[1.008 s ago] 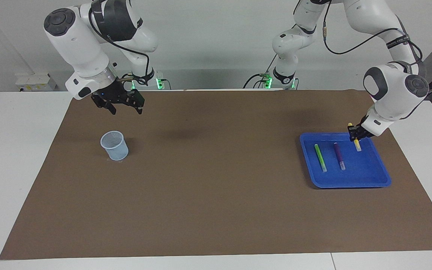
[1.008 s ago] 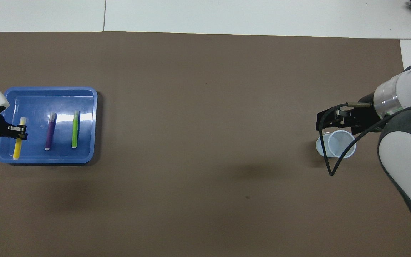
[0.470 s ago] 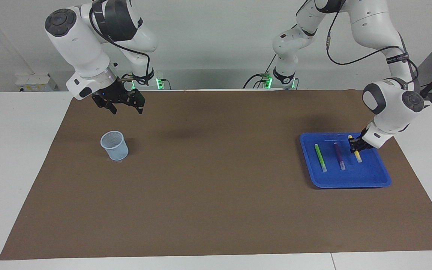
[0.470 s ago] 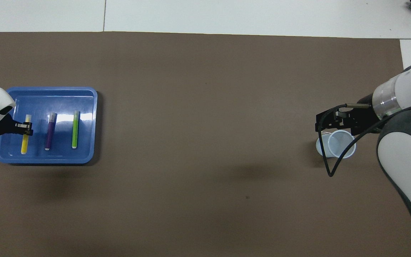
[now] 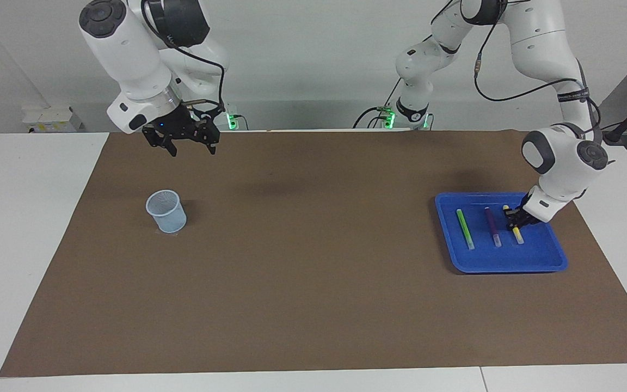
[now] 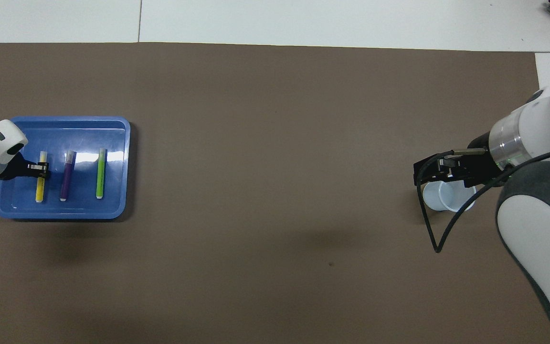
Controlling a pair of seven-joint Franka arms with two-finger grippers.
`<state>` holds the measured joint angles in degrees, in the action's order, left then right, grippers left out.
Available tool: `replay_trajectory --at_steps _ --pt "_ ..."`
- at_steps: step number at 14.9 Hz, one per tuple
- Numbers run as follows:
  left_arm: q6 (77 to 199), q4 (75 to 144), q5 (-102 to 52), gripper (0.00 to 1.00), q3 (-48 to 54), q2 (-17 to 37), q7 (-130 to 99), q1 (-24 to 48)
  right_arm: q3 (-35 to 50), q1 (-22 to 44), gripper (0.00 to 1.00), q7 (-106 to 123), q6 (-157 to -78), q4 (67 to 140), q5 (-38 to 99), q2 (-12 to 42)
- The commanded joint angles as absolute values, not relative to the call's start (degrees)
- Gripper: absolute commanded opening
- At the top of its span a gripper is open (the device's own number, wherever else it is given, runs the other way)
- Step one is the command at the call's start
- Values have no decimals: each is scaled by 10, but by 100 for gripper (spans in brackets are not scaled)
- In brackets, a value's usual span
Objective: Right arm passes pens to left for tray arrangement
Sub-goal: 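Open the left gripper to release the yellow pen in the tray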
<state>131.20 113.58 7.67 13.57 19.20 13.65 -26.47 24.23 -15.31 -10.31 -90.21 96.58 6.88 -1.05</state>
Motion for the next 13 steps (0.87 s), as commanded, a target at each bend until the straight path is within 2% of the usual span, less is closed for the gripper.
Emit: replay_trajectory --at_steps 1,2,3,4,8,13 --pt "1351 1161 108 18 137 198 133 -268 236 -168 100 -78 -879 950 67 -13" --pt "1350 1160 108 60 137 199 132 -268 236 -177 100 -72 -862 941 67 -13" --pt "1351 1159 108 89 137 200 132 -269 236 -179 100 -72 -848 925 66 -13" --pt "1350 1156 108 100 137 200 132 -269 236 -179 100 -74 -833 906 63 -12" --pt "1345 1153 108 100 137 200 130 -269 221 -146 100 -76 -818 891 54 -11" --pt "1325 1131 105 100 138 200 130 -269 79 -12 100 -76 -817 867 41 2"
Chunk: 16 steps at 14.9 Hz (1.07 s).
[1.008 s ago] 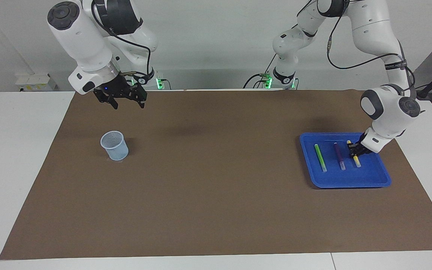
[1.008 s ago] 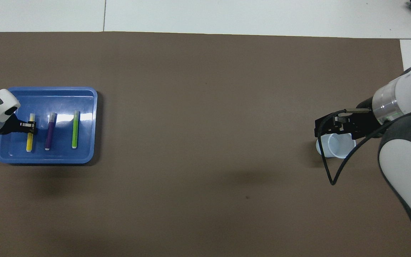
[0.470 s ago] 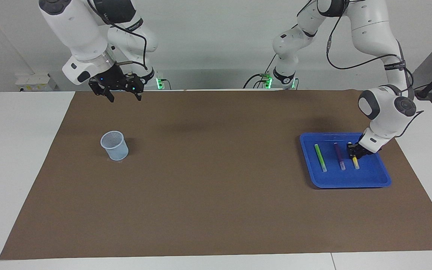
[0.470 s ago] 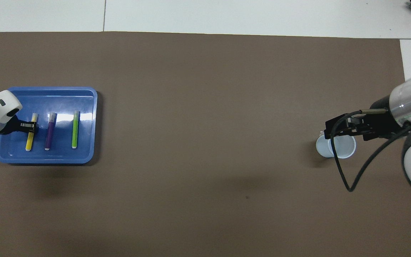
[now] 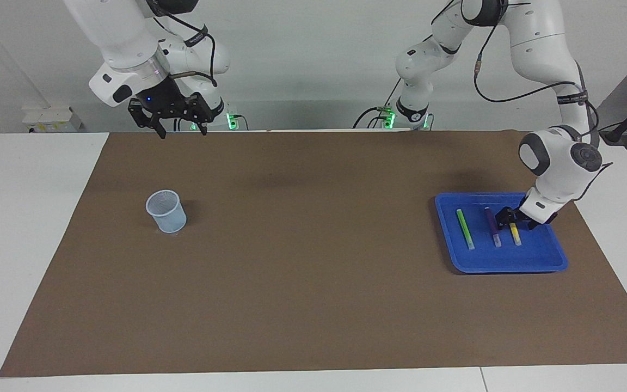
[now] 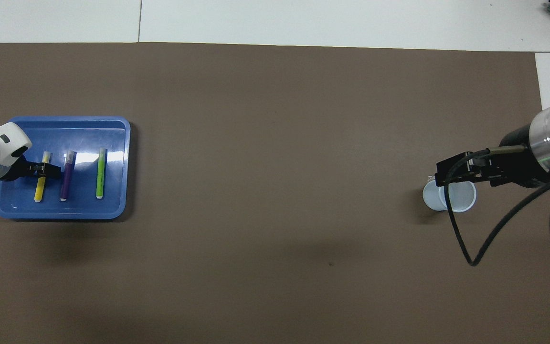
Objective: Right arm passes pens to left for tray arrangement
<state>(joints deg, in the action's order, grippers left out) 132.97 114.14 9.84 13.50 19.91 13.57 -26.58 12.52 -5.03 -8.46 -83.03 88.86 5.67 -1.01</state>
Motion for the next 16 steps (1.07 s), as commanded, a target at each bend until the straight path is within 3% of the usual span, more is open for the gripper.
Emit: replay_trajectory --at_steps 1,8,11,16 --pt "1306 1117 103 100 138 200 130 -268 63 -2 100 -76 -816 859 40 2" --pt "1174 1027 97 100 146 172 103 -252 57 10 100 -74 -821 848 10 11" --pt "1121 992 96 100 146 148 61 -227 58 23 100 -73 -839 876 2 -1" --pt "1065 971 91 100 146 104 38 -189 57 17 100 -73 -847 881 4 -2"
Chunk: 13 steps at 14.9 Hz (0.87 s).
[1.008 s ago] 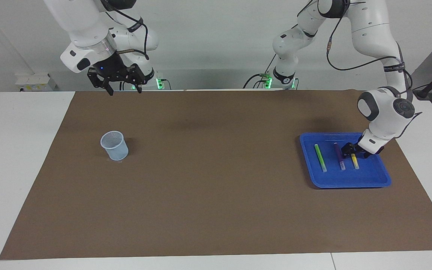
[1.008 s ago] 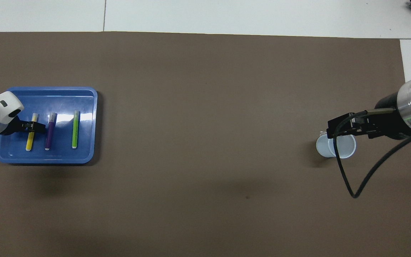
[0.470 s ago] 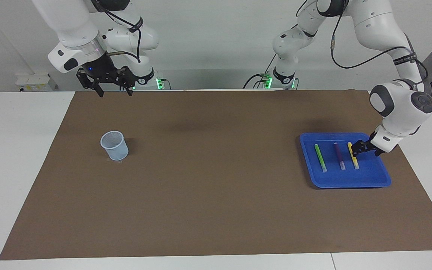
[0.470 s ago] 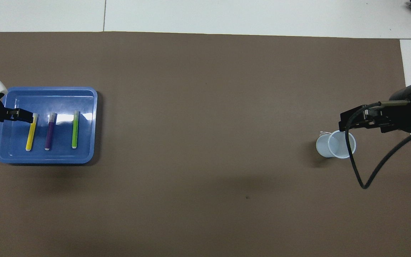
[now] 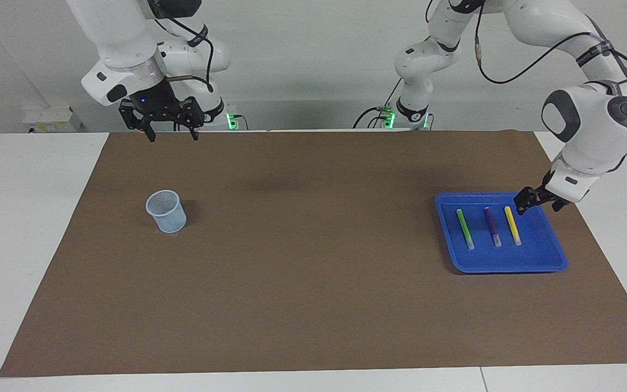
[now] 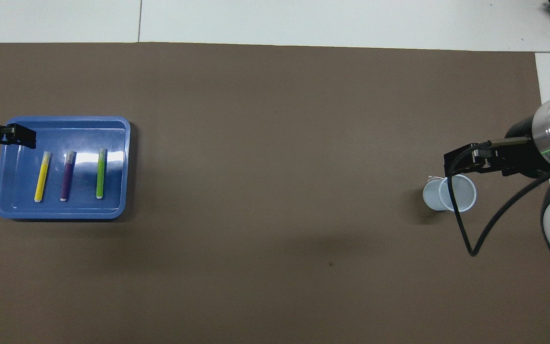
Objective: Right arm passes pens to left for tray arrangement
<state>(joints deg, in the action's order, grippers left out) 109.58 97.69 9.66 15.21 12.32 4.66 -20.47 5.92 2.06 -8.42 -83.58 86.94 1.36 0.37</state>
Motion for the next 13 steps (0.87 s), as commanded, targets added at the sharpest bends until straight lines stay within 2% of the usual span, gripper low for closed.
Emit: replay_trajectory --at_steps 1,4,8,10,13 --pt "1042 955 82 100 145 102 31 -182 57 15 100 -72 -846 882 4 -2" --pt "982 912 76 100 146 100 6 -169 56 13 100 -72 -848 883 4 -3" --pt "945 908 55 100 144 65 5 -160 54 4 100 -76 -841 887 4 -4" --pt "922 907 48 100 127 52 -10 -125 54 4 100 -77 -843 888 5 -4" --pt "879 885 47 100 49 41 -37 -34 52 4 100 -77 -846 887 5 -4"
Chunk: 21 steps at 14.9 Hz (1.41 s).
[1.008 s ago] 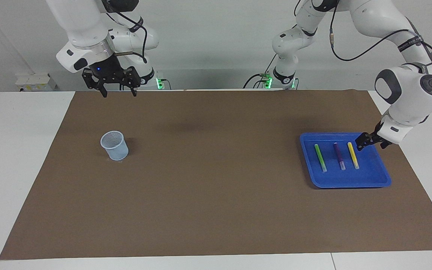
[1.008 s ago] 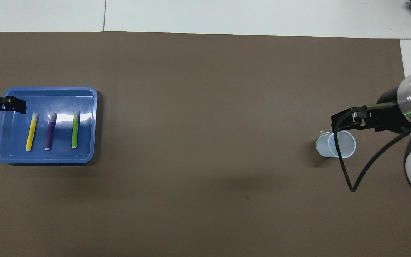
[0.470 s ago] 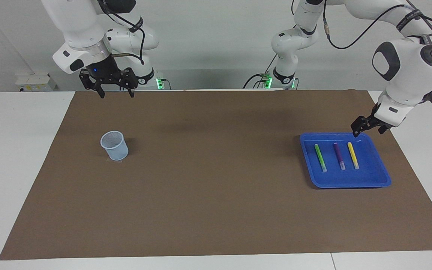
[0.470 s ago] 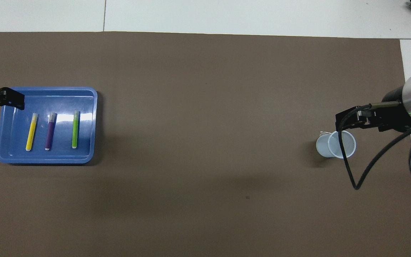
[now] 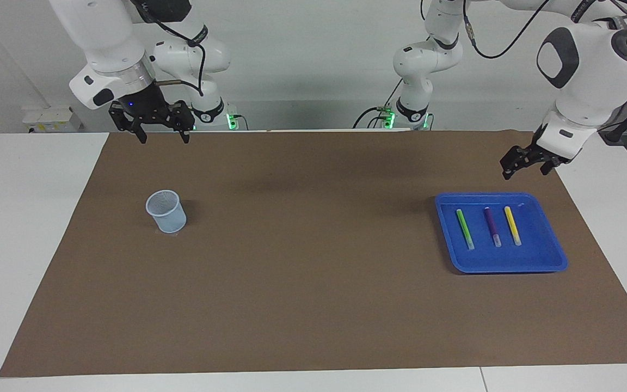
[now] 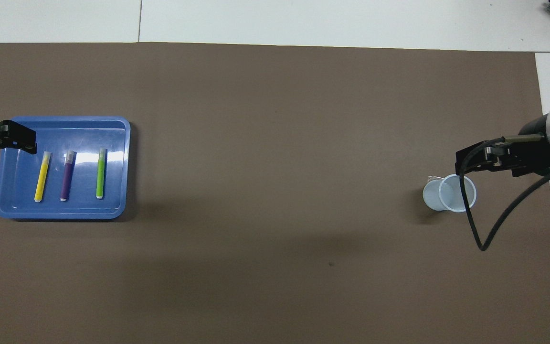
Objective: Right arm passes pens to left for tray arrangement
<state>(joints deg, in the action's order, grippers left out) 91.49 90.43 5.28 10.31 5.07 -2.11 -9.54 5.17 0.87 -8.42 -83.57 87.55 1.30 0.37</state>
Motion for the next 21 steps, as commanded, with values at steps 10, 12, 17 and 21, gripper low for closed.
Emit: replay_trajectory --at_steps 10,12,17,21 --pt "842 867 11 100 20 -6 -36 -4 11 9 100 -72 -902 919 5 -16" --pt "837 867 11 100 21 -9 -36 1 10 5 100 -74 -903 920 5 -18" --pt "842 891 0 100 18 -33 -35 4 11 5 100 -76 -904 919 5 -26" --pt "881 946 -1 100 23 -54 -34 -1 11 5 100 -76 -904 919 6 -25"
